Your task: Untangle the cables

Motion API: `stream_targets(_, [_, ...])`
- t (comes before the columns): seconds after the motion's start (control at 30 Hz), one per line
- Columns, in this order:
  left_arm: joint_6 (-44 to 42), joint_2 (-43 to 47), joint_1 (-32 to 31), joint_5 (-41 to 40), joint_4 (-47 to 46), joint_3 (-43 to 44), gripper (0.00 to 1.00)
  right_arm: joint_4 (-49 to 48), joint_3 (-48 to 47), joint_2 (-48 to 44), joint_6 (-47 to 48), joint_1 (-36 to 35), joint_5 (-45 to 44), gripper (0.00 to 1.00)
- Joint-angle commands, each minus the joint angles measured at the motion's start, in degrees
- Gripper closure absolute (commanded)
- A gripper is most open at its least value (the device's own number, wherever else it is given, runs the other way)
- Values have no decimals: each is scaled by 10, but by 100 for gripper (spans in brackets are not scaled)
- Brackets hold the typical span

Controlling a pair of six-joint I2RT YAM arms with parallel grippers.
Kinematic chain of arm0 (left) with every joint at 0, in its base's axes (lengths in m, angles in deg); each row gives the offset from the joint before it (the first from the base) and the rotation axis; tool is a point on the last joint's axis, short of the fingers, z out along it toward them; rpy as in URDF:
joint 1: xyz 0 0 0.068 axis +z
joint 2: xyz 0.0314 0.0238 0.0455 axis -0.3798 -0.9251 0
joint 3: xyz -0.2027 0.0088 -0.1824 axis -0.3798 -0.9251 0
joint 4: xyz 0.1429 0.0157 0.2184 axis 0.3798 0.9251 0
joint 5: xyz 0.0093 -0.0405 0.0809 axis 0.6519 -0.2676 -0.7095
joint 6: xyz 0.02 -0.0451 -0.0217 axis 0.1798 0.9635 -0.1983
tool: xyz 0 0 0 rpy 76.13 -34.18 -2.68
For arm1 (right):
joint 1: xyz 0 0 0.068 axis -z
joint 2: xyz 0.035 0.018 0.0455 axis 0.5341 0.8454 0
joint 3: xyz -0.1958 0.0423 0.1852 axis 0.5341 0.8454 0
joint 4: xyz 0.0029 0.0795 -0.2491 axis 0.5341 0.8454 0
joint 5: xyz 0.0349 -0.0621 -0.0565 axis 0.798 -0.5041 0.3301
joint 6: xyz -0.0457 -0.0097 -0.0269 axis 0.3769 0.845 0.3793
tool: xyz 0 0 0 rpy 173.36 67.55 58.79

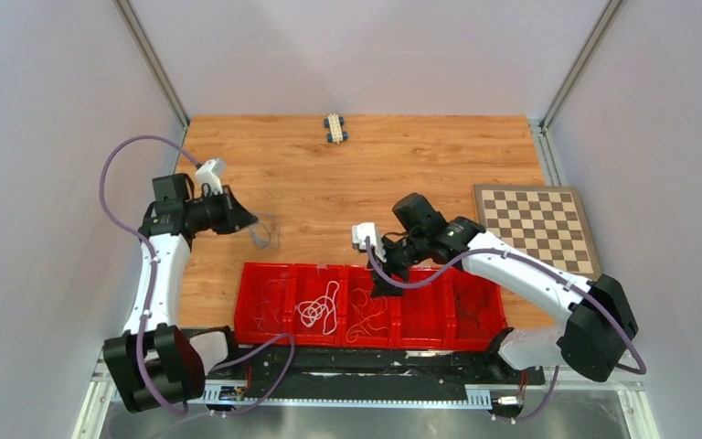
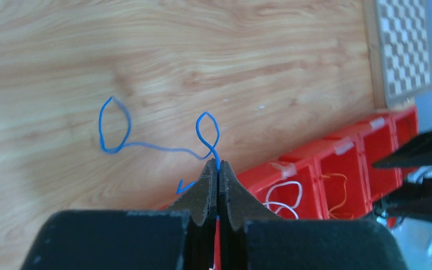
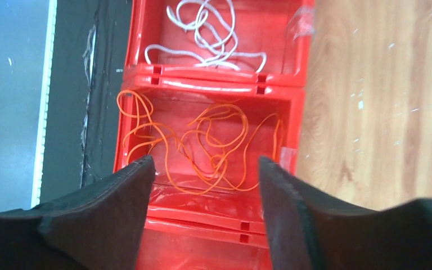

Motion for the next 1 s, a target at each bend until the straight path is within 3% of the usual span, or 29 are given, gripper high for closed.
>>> stream_targets(0.0, [-59, 38, -83, 45, 34, 70, 100, 16, -75, -44, -38, 12, 10, 27])
stream_targets(0.1, [-64, 53, -140, 83, 43, 118, 100, 15, -108, -64, -77, 49, 8, 13])
stream_targets(0.47, [-55, 42, -347, 162, 21, 326, 100, 0, -192, -90, -290, 350, 39, 4])
stream_targets(0.67, [-18, 3, -454, 148, -30, 370, 100, -11, -167, -129, -314, 387, 2, 0])
stream_targets(0.97, [-33, -33, -589, 92, -83, 309, 100, -56, -127, -150, -388, 439, 14, 0])
